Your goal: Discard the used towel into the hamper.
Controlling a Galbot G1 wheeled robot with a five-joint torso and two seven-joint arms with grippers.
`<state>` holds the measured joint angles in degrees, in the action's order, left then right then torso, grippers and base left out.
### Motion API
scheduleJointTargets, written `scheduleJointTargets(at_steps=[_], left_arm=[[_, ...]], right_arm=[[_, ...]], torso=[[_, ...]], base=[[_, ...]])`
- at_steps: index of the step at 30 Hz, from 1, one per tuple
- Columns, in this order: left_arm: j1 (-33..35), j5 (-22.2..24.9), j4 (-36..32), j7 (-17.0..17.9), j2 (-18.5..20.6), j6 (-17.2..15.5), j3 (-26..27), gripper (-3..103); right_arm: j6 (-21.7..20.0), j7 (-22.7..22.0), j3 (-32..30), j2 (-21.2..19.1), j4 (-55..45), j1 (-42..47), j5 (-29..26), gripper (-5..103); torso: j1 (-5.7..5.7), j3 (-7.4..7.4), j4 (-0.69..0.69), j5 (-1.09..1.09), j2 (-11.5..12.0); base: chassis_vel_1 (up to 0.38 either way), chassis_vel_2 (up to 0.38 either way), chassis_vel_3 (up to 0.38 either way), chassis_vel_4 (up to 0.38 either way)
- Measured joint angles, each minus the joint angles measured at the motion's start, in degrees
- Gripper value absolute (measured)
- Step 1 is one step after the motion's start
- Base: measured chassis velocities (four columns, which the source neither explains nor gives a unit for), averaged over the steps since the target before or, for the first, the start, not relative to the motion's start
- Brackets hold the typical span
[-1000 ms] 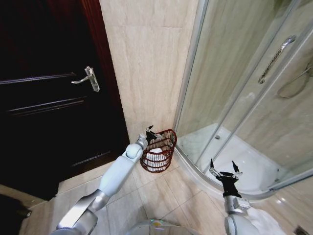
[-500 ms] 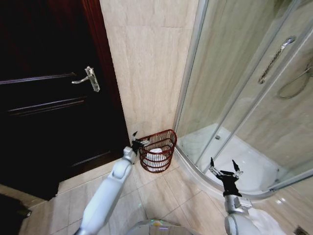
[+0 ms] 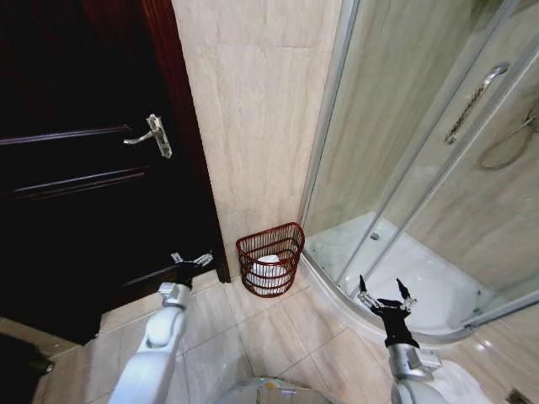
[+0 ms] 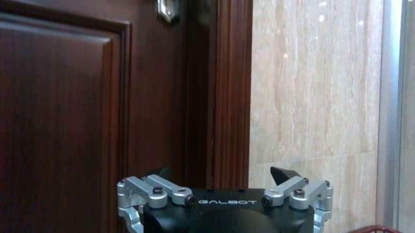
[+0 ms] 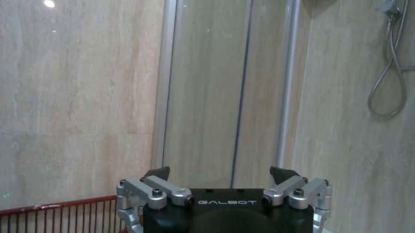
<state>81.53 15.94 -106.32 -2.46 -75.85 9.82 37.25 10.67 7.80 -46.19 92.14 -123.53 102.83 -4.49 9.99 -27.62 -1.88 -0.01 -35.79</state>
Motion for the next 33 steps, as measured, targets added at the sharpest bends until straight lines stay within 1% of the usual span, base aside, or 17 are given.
scheduleJointTargets(at_steps=[3, 5, 6, 7, 9, 11, 12, 15, 17, 23, 33], left_arm=[[0.89, 0.63, -0.77, -0.06, 0.25, 0.35, 0.14, 100], [1.3, 1.57, -1.1, -0.01, 1.13, 0.37, -0.25, 100], [1.3, 1.76, -1.1, 0.02, 1.69, 0.38, -0.6, 100], [1.3, 1.76, -1.1, 0.02, 1.69, 0.38, -0.6, 100], [1.2, 1.79, -0.94, 0.05, 2.42, 0.81, -1.19, 100], [1.12, 1.89, -0.81, 0.23, 2.93, 2.18, -1.88, 100], [1.12, 1.89, -0.81, 0.23, 2.93, 2.18, -1.88, 100], [0.91, 1.95, -0.84, 0.5, 3.18, 2.73, -2.38, 100], [0.73, 1.95, -0.84, 0.5, 3.28, 2.74, -2.49, 100], [0.36, 2.09, -0.46, 0.53, 3.16, 2.74, -2.78, 100], [0.99, 2.59, -0.15, 0.59, 3.07, 3.12, -2.59, 100]], right_arm=[[0.24, 0.1, 0.26, 0.0, -0.15, 0.46, -0.7, 100], [0.31, 0.12, 0.45, -0.07, -0.11, 0.6, -2.09, 100], [0.31, 0.1, 0.31, -0.96, 0.21, 0.61, -2.78, 100], [0.31, 0.1, 0.31, -0.96, 0.21, 0.61, -2.78, 100], [0.59, -0.11, -0.3, -3.18, 0.81, 0.59, -3.14, 100], [1.15, -0.58, -0.64, -5.41, 1.12, 1.04, -3.31, 100], [1.15, -0.58, -0.64, -5.41, 1.12, 1.04, -3.31, 100], [2.0, -0.76, -0.28, -8.34, 1.1, 2.51, -3.69, 100], [2.42, -0.76, 0.08, -8.85, 1.05, 3.01, -3.37, 100], [3.23, -0.71, 1.27, -8.5, 1.01, 3.54, -1.53, 100], [2.37, -0.86, 1.58, -7.69, 0.17, 3.34, -1.74, 100]], torso=[[0.0, 0.0, 0.0, -0.01, 0.0], [0.0, 0.0, 0.0, 0.0, 0.0], [0.0, 0.0, 0.0, 0.0, 0.0], [0.0, 0.0, 0.0, 0.0, 0.0], [0.01, 0.0, 0.0, 0.01, 0.0], [0.01, -0.01, 0.0, 0.0, 0.0], [0.01, -0.01, 0.0, 0.0, 0.0], [0.01, -0.01, 0.0, 0.0, 0.0], [0.01, -0.01, 0.0, 0.0, 0.0], [0.01, -0.01, 0.0, 0.0, 0.01], [0.02, -0.01, 0.0, 0.01, 0.01]], base=[[0.0, 0.0, 0.0, 0.0], [0.0, 0.0, 0.0, 0.0], [0.0, 0.0, 0.0, 0.0], [0.0, 0.0, 0.0, 0.0], [0.0, 0.0, 0.0, 0.0], [0.0, 0.0, 0.0, 0.0], [0.0, 0.0, 0.0, 0.0], [0.0, 0.0, 0.0, 0.0], [0.0, 0.0, 0.0, 0.0], [0.0, 0.0, 0.0, 0.0], [0.0, 0.0, 0.0, 0.0]])
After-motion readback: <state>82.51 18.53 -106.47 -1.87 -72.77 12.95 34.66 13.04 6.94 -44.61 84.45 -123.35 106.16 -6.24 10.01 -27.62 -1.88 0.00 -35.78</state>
